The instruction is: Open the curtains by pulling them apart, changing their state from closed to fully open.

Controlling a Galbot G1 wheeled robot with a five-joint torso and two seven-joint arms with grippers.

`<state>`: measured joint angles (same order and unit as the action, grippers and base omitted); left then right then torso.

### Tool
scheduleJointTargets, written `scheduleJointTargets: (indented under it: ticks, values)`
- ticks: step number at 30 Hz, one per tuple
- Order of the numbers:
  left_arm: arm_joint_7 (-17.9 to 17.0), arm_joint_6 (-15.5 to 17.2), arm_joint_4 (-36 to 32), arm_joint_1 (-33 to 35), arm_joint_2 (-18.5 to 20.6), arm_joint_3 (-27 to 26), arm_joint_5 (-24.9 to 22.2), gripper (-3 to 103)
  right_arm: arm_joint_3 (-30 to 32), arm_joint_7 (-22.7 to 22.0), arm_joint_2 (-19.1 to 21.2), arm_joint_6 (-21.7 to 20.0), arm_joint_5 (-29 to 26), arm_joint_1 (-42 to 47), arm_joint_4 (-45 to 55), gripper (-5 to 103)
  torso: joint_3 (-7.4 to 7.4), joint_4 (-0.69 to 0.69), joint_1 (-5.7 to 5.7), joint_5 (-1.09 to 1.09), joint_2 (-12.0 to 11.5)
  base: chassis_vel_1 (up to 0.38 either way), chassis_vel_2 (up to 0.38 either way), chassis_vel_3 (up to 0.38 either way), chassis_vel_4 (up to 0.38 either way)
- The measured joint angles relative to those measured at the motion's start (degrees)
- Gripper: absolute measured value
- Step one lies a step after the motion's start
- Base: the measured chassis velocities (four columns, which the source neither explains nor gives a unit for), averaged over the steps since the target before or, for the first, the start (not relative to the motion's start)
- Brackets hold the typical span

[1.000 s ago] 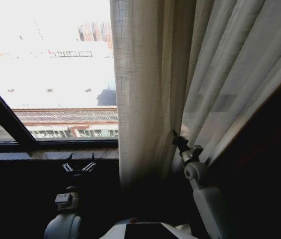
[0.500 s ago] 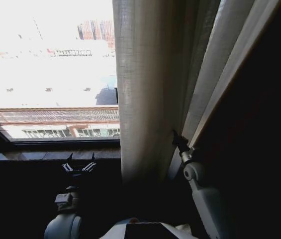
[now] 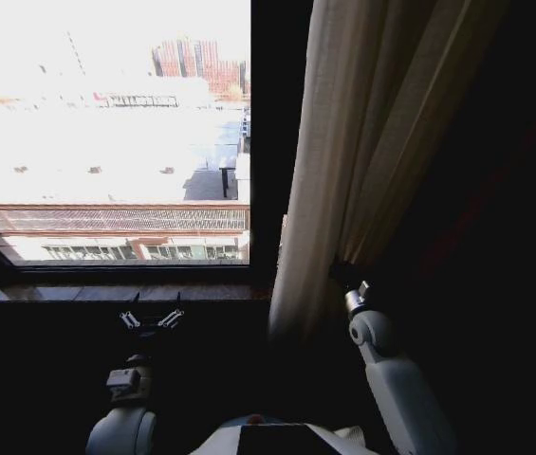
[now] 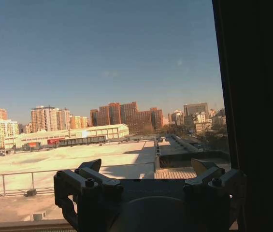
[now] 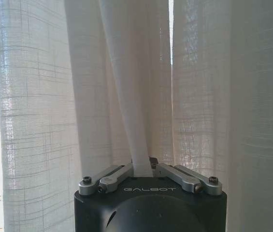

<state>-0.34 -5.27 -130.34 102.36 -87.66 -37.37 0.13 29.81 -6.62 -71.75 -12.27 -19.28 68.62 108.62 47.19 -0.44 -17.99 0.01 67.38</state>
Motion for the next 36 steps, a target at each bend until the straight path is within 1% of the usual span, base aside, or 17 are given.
scheduleJointTargets:
  ticks: [2,5,7,9,11,13,15,17,20,24,26,28,31,32,33,34,36]
  values:
    - [0.03,0.00,-0.20,0.01,-0.04,0.04,0.01,100,2.00,-0.06,0.18,-0.16,-0.19,-0.99,-1.17,0,0.00,0.00,0.00,0.04,0.00,0.000,0.000,0.000,0.000]
    - [0.03,0.00,-0.31,0.02,-0.11,0.05,0.01,100,4.33,-0.46,0.85,-0.86,-1.25,-2.08,-2.55,0,0.00,-0.01,0.00,0.02,0.00,0.000,0.000,0.000,0.000]
    - [0.03,-0.01,-0.32,-0.01,-0.14,0.05,0.01,100,7.35,-1.50,2.33,-1.45,-2.15,-3.57,-4.79,0,0.00,0.00,-0.01,0.01,0.00,0.000,0.000,0.000,0.000]
    - [0.03,-0.02,-0.32,-0.03,-0.15,0.06,0.01,100,8.16,-1.63,2.82,-1.51,-2.25,-3.90,-5.48,0,0.00,0.01,0.00,0.00,0.00,0.000,0.000,0.000,0.000]
    - [0.03,-0.12,-0.32,-0.11,-0.17,0.06,-0.02,100,11.72,-2.08,4.73,-1.72,-2.39,-5.15,-8.36,0,0.00,0.01,0.00,-0.01,0.01,0.000,0.000,0.000,0.000]
    - [0.03,-0.19,-0.31,-0.15,-0.20,0.13,-0.06,100,14.13,-2.96,5.81,-1.86,-2.51,-5.97,-10.25,0,0.00,0.01,0.00,0.01,0.01,0.000,0.000,0.000,0.000]
    - [0.03,-0.19,-0.31,-0.16,-0.21,0.14,-0.06,100,14.47,-3.08,5.91,-1.87,-2.52,-6.07,-10.48,0,0.00,0.01,0.00,0.01,0.01,0.000,0.000,0.000,0.000]
    - [0.03,-0.25,-0.29,-0.18,-0.23,0.21,-0.09,100,17.24,-4.39,6.50,-2.03,-2.52,-6.96,-12.45,0,0.00,0.00,0.00,0.02,0.00,0.000,0.000,0.000,0.000]
    - [0.03,-0.26,-0.27,-0.19,-0.20,0.22,-0.10,100,18.33,-5.62,6.59,-2.18,-2.39,-7.40,-13.45,0,0.00,0.01,0.00,0.01,0.00,0.000,0.000,0.000,0.000]
    - [0.03,-0.29,-0.15,-0.21,-0.10,0.36,-0.11,100,20.44,-9.36,6.42,-2.46,-0.27,-7.83,-15.83,0,0.00,0.00,0.00,0.00,0.01,0.000,0.000,0.000,0.000]
    - [0.03,-0.30,-0.15,-0.19,-0.09,0.40,-0.11,100,20.63,-9.70,6.35,-2.49,0.02,-7.83,-15.99,0,0.00,0.00,0.00,-0.01,0.01,0.000,0.000,0.000,0.000]
    - [0.03,-0.43,-0.15,-0.14,0.05,0.55,-0.11,100,21.33,-11.41,6.01,-2.57,1.25,-7.55,-16.37,0,0.00,0.00,0.00,-0.01,0.01,0.000,0.000,0.000,0.000]
    - [0.03,-0.47,-0.15,-0.15,0.09,0.60,-0.11,100,21.40,-11.49,5.94,-2.58,1.44,-7.11,-16.12,-1,0.00,0.00,0.00,-0.01,0.01,0.000,0.000,0.000,0.000]
    - [0.03,-0.48,-0.15,-0.15,0.12,0.65,-0.11,100,21.39,-10.94,5.84,-2.64,1.32,-6.46,-15.61,4,0.01,-0.02,0.00,0.04,0.00,0.000,0.000,0.000,0.000]
    - [0.02,-0.49,-0.19,-0.15,0.18,0.72,-0.12,100,21.10,-9.03,5.62,-2.57,0.56,-5.14,-13.50,10,0.01,-0.03,0.00,0.06,0.00,0.000,0.000,0.000,0.000]
    - [0.04,-0.49,-0.20,-0.19,0.19,0.77,-0.14,100,20.53,-7.47,5.37,-2.51,-0.32,-4.10,-11.35,15,0.00,-0.05,0.00,0.02,0.00,0.000,0.000,0.000,0.000]
    - [0.04,-0.49,-0.22,-0.24,0.19,0.78,-0.15,100,20.21,-6.78,5.22,-2.50,-0.60,-3.57,-10.28,15,0.00,-0.03,0.00,0.02,0.00,0.000,0.000,0.000,0.000]
